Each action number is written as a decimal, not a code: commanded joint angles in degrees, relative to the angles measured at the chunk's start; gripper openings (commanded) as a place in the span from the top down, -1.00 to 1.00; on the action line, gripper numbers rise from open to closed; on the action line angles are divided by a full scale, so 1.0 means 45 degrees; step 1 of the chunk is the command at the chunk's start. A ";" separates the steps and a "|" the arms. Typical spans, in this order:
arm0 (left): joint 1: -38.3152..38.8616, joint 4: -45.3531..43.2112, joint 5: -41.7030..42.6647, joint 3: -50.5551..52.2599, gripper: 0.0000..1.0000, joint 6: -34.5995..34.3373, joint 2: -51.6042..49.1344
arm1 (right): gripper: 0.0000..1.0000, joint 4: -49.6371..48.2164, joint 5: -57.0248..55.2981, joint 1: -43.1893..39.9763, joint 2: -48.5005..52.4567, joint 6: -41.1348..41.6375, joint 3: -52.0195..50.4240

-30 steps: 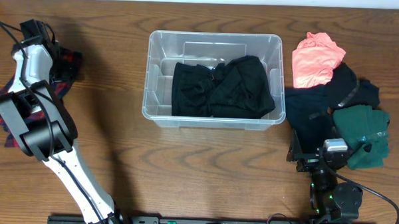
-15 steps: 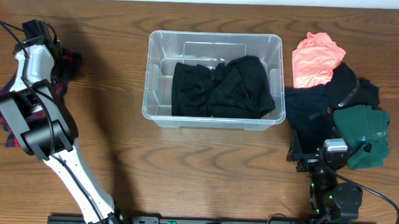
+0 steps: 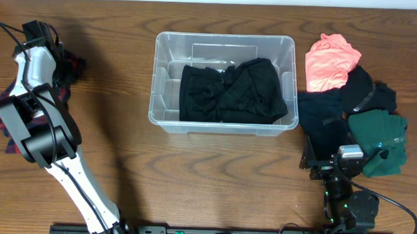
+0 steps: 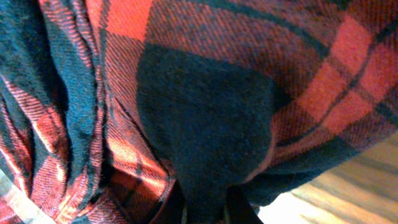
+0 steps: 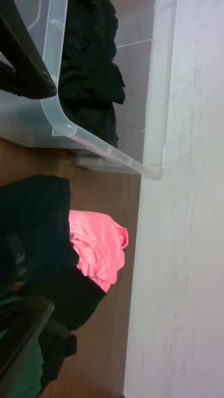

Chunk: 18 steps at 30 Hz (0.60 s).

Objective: Pack container
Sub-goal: 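Lift the plaid shirt with the left gripper and carry over the bin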

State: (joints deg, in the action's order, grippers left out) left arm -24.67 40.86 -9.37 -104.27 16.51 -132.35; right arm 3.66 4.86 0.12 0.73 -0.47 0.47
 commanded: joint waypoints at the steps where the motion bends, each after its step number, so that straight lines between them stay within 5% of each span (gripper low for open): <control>1: 0.0136 0.0287 0.0510 0.0335 0.88 -0.0257 0.0908 | -0.99 0.0044 -0.0078 -0.0097 -0.0053 0.0092 -0.0034; 13: 0.0146 0.0282 0.0661 0.0335 0.88 -0.0306 0.5158 | -0.99 0.0044 -0.0078 -0.0097 -0.0053 0.0092 -0.0034; 18: 0.0151 0.0277 0.2079 0.0335 0.88 -0.0287 0.6669 | -0.98 0.0044 -0.0078 -0.0097 -0.0053 0.0092 -0.0034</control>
State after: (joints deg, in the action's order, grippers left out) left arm -24.21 42.22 -4.03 -102.08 15.44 -105.62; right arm 3.64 4.84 0.12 0.73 -0.47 0.45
